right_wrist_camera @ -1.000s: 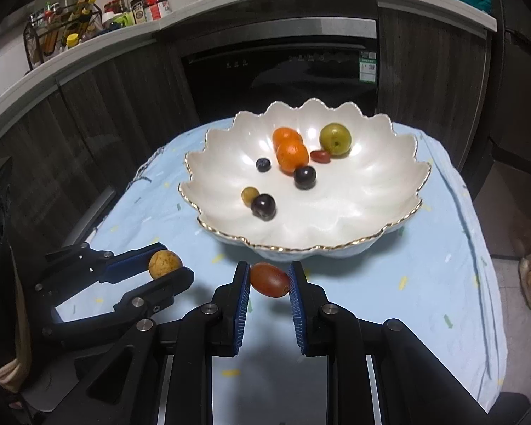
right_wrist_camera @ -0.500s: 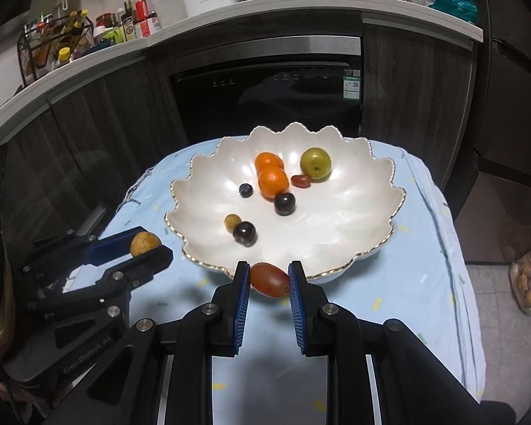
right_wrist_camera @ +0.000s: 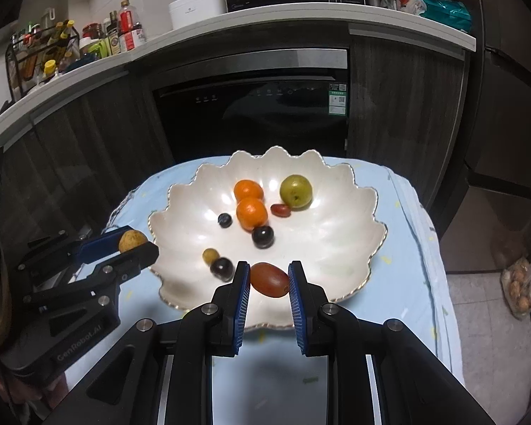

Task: Organize fruits
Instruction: 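Carry the potato and red date over the white bowl with both tools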

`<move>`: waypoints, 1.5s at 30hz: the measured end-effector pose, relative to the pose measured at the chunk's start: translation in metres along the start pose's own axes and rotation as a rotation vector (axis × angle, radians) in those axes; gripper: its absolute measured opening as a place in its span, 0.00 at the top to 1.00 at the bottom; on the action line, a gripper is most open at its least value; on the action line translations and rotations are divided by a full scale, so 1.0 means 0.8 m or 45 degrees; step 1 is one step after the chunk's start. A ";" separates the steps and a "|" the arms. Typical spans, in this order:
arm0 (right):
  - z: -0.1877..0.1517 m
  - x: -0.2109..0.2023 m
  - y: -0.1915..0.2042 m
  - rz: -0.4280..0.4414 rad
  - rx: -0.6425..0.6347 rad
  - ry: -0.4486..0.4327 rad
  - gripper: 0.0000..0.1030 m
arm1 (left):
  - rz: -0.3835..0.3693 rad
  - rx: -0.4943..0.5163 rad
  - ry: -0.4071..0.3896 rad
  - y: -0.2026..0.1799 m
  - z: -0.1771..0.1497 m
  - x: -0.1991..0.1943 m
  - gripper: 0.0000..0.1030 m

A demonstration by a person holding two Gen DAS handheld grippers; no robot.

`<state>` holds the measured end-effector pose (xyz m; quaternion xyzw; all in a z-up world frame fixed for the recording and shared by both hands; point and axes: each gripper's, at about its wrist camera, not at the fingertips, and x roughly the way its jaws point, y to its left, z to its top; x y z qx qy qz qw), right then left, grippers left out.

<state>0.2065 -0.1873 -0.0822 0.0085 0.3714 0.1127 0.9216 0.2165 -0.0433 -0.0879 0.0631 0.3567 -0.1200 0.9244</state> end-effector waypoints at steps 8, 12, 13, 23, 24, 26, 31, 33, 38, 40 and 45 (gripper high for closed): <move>0.015 0.016 -0.010 -0.017 0.023 0.010 0.77 | 0.010 -0.001 0.008 0.007 0.018 0.020 0.73; 0.022 0.024 -0.015 -0.028 0.031 0.013 0.77 | 0.014 -0.003 0.015 0.011 0.024 0.031 0.73; 0.023 0.027 -0.016 -0.031 0.032 0.015 0.77 | 0.015 -0.005 0.017 0.012 0.025 0.033 0.73; 0.034 0.053 -0.025 -0.090 0.051 0.046 0.77 | 0.027 -0.024 0.054 0.022 0.032 0.066 0.73; 0.035 0.055 -0.026 -0.094 0.051 0.048 0.77 | 0.027 -0.026 0.058 0.023 0.032 0.069 0.73; 0.036 0.058 -0.026 -0.099 0.051 0.051 0.77 | 0.030 -0.030 0.066 0.025 0.033 0.075 0.73; 0.039 0.073 -0.028 -0.133 0.045 0.070 0.77 | 0.043 -0.042 0.089 0.030 0.033 0.089 0.73; 0.039 0.076 -0.028 -0.146 0.047 0.075 0.77 | 0.049 -0.049 0.097 0.032 0.033 0.094 0.73; 0.040 0.084 -0.030 -0.154 0.059 0.092 0.77 | 0.052 -0.053 0.114 0.036 0.032 0.101 0.73; 0.041 0.087 -0.030 -0.156 0.059 0.101 0.77 | 0.060 -0.043 0.110 0.036 0.034 0.102 0.73; 0.041 0.091 -0.030 -0.160 0.059 0.112 0.77 | 0.059 -0.048 0.121 0.037 0.035 0.104 0.73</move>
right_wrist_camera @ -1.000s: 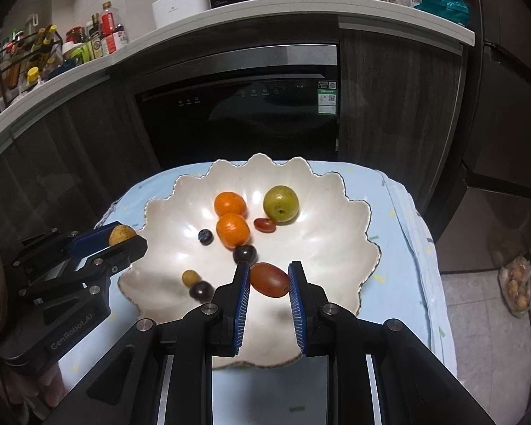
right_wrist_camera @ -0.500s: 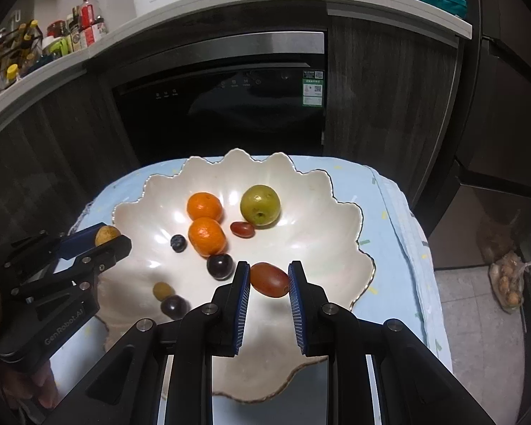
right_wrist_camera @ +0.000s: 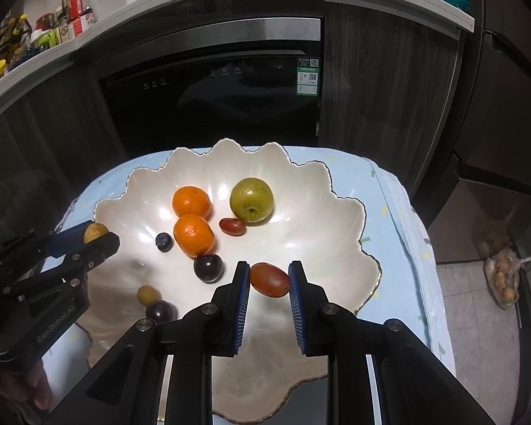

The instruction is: Organize fruits

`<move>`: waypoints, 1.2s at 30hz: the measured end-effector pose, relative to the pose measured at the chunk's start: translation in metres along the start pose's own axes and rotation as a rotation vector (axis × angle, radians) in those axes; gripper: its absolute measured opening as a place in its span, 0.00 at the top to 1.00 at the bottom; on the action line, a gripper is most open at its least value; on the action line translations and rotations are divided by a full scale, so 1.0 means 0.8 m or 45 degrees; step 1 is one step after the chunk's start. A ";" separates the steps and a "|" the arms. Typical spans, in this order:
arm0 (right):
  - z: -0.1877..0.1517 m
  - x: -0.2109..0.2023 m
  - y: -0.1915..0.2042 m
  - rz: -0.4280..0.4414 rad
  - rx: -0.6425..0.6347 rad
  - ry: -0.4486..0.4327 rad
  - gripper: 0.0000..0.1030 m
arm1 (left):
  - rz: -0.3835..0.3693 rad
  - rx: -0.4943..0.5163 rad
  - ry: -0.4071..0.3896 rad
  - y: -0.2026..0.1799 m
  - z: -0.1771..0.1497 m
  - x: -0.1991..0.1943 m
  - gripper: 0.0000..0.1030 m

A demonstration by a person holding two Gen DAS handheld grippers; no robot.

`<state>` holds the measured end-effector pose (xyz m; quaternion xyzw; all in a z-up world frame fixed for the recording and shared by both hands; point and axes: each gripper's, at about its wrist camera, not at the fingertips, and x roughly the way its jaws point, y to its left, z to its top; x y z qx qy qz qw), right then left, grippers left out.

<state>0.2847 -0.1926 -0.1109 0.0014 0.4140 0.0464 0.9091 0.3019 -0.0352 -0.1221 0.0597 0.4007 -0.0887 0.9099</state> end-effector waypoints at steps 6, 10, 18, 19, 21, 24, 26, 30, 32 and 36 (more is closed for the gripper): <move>0.000 0.000 0.001 0.001 -0.005 0.003 0.76 | 0.007 0.011 0.008 -0.001 0.000 -0.001 0.63; -0.001 -0.004 0.000 -0.011 0.002 0.000 0.63 | 0.022 0.007 -0.004 0.000 -0.001 -0.007 0.50; 0.001 -0.022 0.001 -0.044 0.007 -0.034 0.45 | 0.058 -0.017 -0.032 0.004 0.004 -0.029 0.29; 0.001 -0.026 0.001 -0.049 0.009 -0.039 0.44 | 0.063 -0.017 -0.036 0.004 0.004 -0.031 0.27; 0.002 -0.032 0.002 -0.065 0.010 -0.049 0.40 | 0.073 -0.018 -0.046 0.005 0.005 -0.039 0.24; 0.002 -0.039 0.003 -0.073 0.010 -0.060 0.37 | 0.093 -0.023 -0.067 0.007 0.004 -0.052 0.18; 0.001 -0.045 0.004 -0.080 0.007 -0.069 0.37 | 0.098 -0.024 -0.078 0.007 0.004 -0.059 0.17; 0.000 -0.060 0.007 -0.090 0.004 -0.085 0.37 | 0.109 -0.023 -0.097 0.007 0.002 -0.074 0.16; -0.001 -0.067 0.007 -0.096 0.005 -0.091 0.33 | 0.117 -0.023 -0.108 0.007 0.002 -0.083 0.13; -0.005 -0.086 0.009 -0.113 0.006 -0.119 0.30 | 0.125 -0.016 -0.126 0.007 0.000 -0.099 0.12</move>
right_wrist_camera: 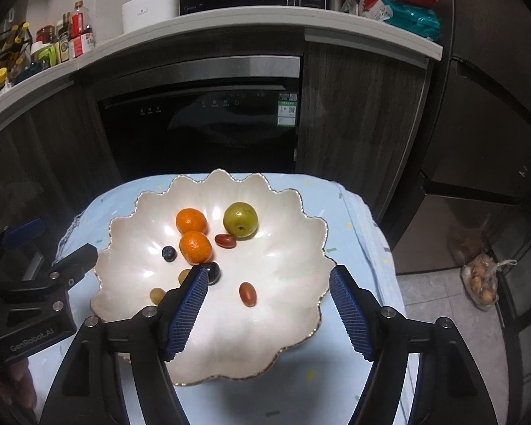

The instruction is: Organize fruits

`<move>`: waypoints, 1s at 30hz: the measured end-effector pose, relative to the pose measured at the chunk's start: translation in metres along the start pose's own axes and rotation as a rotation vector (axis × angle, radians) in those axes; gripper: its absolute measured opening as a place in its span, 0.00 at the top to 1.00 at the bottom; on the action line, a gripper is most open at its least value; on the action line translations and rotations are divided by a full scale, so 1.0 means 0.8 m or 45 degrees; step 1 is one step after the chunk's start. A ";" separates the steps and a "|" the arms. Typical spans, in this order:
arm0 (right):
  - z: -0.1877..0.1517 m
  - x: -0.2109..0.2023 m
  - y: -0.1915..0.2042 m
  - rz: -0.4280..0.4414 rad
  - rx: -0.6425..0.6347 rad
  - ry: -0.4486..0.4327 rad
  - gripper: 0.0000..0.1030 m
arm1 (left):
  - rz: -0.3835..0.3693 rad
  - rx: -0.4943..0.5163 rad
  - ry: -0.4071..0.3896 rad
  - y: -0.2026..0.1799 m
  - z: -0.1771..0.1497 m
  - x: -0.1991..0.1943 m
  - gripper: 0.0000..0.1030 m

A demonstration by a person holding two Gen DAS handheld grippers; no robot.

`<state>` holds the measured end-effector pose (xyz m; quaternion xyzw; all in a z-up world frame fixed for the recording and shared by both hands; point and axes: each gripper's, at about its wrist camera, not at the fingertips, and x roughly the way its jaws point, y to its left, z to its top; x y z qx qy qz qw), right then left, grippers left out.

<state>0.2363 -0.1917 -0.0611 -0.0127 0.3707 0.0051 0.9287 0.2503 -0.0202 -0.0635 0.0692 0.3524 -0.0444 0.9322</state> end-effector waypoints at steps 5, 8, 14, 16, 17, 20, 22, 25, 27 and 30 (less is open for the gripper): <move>-0.004 -0.017 0.002 -0.008 -0.009 -0.018 0.30 | 0.015 0.001 -0.024 0.001 -0.005 -0.020 0.08; -0.006 -0.024 0.003 -0.010 -0.010 -0.023 0.30 | 0.020 -0.004 -0.024 0.003 -0.010 -0.030 0.08; -0.019 -0.045 0.005 -0.007 0.004 -0.029 0.23 | 0.039 -0.027 -0.012 0.005 -0.025 -0.052 0.06; -0.020 -0.047 0.006 -0.004 0.002 -0.029 0.23 | 0.038 -0.038 0.000 0.006 -0.031 -0.058 0.06; -0.023 -0.050 0.006 -0.002 0.001 -0.029 0.23 | 0.033 -0.047 0.008 0.007 -0.035 -0.061 0.06; -0.030 -0.058 0.008 0.011 0.001 -0.023 0.23 | 0.031 -0.063 0.020 0.007 -0.045 -0.070 0.05; -0.036 -0.064 0.010 0.016 0.003 -0.019 0.23 | 0.031 -0.067 0.027 0.007 -0.053 -0.076 0.05; -0.046 -0.072 0.012 0.022 0.003 -0.014 0.23 | 0.031 -0.078 0.037 0.006 -0.064 -0.085 0.05; -0.057 -0.080 0.012 0.023 0.003 -0.013 0.23 | 0.030 -0.080 0.040 0.005 -0.069 -0.090 0.05; -0.063 -0.085 0.011 0.024 0.009 -0.008 0.23 | 0.034 -0.078 0.046 0.003 -0.076 -0.100 0.05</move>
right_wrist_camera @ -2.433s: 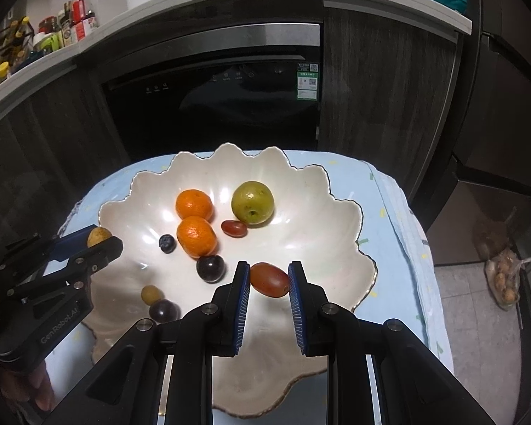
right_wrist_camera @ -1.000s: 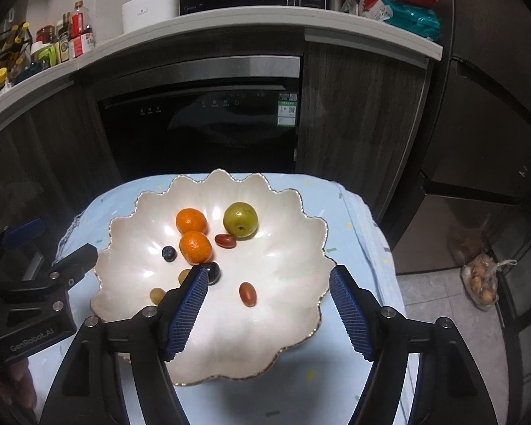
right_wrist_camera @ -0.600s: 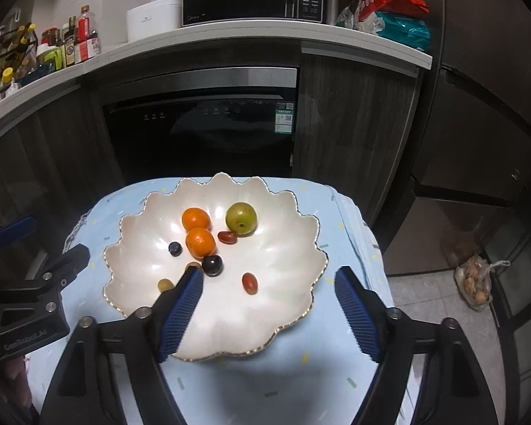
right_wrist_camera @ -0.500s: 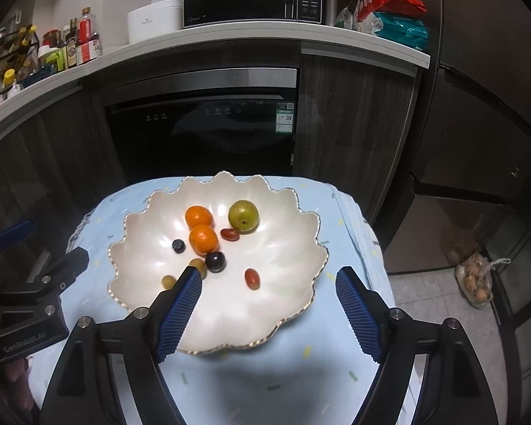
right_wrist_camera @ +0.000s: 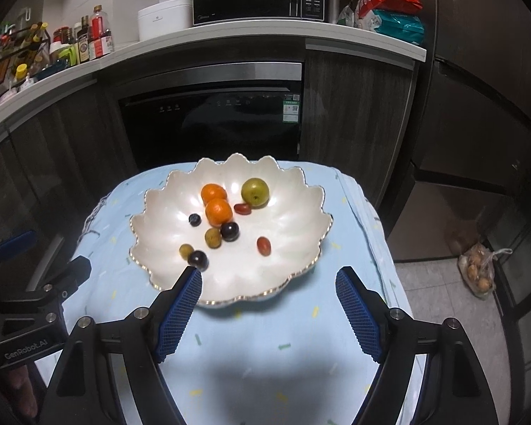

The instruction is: Organize fruits

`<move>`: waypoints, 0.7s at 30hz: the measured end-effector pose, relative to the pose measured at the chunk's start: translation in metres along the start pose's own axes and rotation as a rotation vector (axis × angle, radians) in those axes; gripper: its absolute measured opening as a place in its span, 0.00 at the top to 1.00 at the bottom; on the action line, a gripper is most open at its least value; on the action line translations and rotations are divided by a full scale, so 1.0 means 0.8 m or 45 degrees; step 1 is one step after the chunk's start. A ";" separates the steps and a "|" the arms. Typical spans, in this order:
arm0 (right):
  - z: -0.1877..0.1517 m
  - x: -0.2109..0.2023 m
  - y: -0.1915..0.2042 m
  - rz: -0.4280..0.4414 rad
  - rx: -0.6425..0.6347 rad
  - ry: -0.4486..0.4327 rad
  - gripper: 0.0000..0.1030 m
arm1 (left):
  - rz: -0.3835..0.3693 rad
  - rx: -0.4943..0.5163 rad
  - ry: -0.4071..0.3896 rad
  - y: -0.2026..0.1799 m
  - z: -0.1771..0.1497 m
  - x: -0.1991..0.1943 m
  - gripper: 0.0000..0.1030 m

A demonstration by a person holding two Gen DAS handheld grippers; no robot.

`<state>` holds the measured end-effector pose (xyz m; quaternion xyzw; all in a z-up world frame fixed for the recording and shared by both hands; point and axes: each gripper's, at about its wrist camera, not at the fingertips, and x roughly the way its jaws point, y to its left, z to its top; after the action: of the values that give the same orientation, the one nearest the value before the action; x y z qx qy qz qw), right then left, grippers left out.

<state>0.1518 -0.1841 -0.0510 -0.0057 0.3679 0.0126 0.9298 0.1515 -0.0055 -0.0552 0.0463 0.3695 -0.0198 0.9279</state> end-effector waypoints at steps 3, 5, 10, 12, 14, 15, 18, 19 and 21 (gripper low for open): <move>-0.011 -0.012 -0.002 -0.011 0.009 -0.003 0.23 | -0.002 0.003 -0.002 -0.002 -0.006 -0.013 0.05; -0.016 -0.020 -0.004 -0.015 0.013 -0.006 0.23 | 0.002 0.007 0.000 -0.003 -0.010 -0.021 0.05; -0.033 -0.042 -0.006 -0.022 0.035 -0.010 0.23 | -0.004 0.008 0.020 -0.006 -0.024 -0.041 0.05; -0.040 -0.051 -0.006 -0.020 0.042 -0.005 0.23 | -0.004 0.014 0.027 -0.007 -0.031 -0.051 0.05; -0.046 -0.059 -0.004 -0.014 0.040 0.000 0.23 | -0.007 0.014 0.037 -0.008 -0.038 -0.059 0.05; -0.046 -0.059 -0.004 -0.014 0.040 0.000 0.23 | -0.008 0.010 0.039 -0.008 -0.041 -0.063 0.05; -0.056 -0.073 -0.002 -0.016 0.034 0.006 0.23 | -0.021 -0.010 0.056 -0.007 -0.051 -0.075 0.05; -0.060 -0.080 -0.003 -0.014 0.038 0.010 0.23 | -0.021 -0.013 0.060 -0.007 -0.053 -0.078 0.05; -0.064 -0.088 -0.003 -0.014 0.040 0.013 0.23 | -0.020 -0.013 0.061 -0.007 -0.058 -0.086 0.05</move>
<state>0.0655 -0.1889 -0.0406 0.0070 0.3727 0.0015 0.9279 0.0693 -0.0065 -0.0423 0.0393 0.3920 -0.0239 0.9188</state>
